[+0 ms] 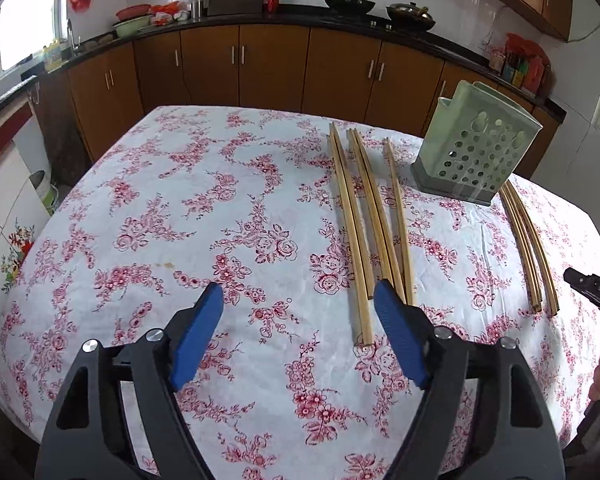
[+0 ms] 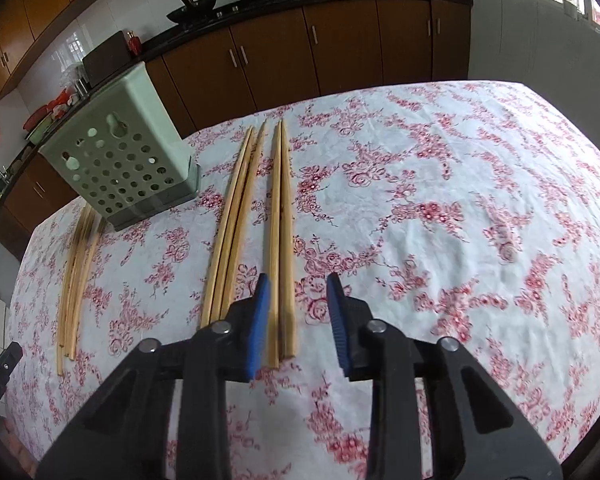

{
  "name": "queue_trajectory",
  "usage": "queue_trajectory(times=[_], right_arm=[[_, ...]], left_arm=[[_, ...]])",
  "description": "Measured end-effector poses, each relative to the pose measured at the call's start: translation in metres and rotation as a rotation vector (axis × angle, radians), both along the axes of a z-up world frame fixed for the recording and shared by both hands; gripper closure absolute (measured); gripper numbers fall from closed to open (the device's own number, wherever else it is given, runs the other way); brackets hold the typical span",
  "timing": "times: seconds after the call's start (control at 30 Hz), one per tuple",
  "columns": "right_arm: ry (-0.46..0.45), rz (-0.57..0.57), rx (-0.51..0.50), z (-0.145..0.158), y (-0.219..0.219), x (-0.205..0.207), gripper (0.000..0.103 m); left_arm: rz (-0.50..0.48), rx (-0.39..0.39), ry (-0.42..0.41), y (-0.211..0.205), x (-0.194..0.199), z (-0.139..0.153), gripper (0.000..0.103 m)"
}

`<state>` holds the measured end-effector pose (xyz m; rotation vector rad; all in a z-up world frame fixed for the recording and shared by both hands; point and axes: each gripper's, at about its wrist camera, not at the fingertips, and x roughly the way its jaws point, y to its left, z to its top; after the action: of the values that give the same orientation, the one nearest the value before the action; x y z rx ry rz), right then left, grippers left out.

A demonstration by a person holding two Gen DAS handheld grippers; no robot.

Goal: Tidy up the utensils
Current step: 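Grasp a bamboo chopstick with the right tool while the left tool grasps another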

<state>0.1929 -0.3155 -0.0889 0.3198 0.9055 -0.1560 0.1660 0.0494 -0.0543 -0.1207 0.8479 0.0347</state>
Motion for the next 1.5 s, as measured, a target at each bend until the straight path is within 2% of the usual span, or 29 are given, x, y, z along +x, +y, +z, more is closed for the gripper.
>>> queue_trajectory(times=[0.07,0.3,0.43,0.57,0.8,0.9,0.93,1.03,1.13,1.27,1.5], right_arm=[[0.025,0.003,-0.004,-0.008,0.0,0.012,0.084],[0.041,0.033,-0.039,-0.018,0.005,0.025,0.088],[0.037,0.05,-0.13,-0.021,0.015,0.031,0.095],[0.042,-0.024,-0.153,-0.021,0.005,0.032,0.095],[0.035,-0.012,-0.17,-0.021,0.005,0.031,0.095],[0.031,-0.009,-0.181,-0.021,0.006,0.029,0.095],[0.03,-0.008,-0.189,-0.023,0.006,0.034,0.095],[0.028,-0.009,-0.2,-0.025,0.005,0.036,0.095],[0.032,-0.031,-0.204,-0.025,-0.003,0.04,0.095],[0.033,-0.035,-0.194,-0.025,-0.008,0.046,0.095],[0.022,-0.016,-0.207,-0.023,-0.013,0.039,0.093]], left_arm=[[-0.003,-0.021,0.019,0.001,0.008,-0.005,0.033],[-0.05,-0.047,0.033,-0.005,0.027,-0.011,0.041],[-0.083,-0.045,0.052,-0.013,0.041,-0.017,0.054],[-0.103,-0.054,0.091,-0.021,0.057,-0.027,0.068],[-0.128,-0.042,0.107,-0.03,0.077,-0.033,0.079],[-0.101,-0.032,0.118,-0.024,0.083,-0.035,0.086],[-0.093,-0.026,0.117,-0.022,0.084,-0.035,0.092],[-0.072,-0.013,0.115,-0.014,0.089,-0.035,0.092],[-0.032,0.032,0.106,-0.009,0.098,-0.035,0.092],[0.008,0.033,0.092,-0.001,0.11,-0.037,0.092],[-0.048,0.009,0.084,0.001,0.101,-0.039,0.092]])
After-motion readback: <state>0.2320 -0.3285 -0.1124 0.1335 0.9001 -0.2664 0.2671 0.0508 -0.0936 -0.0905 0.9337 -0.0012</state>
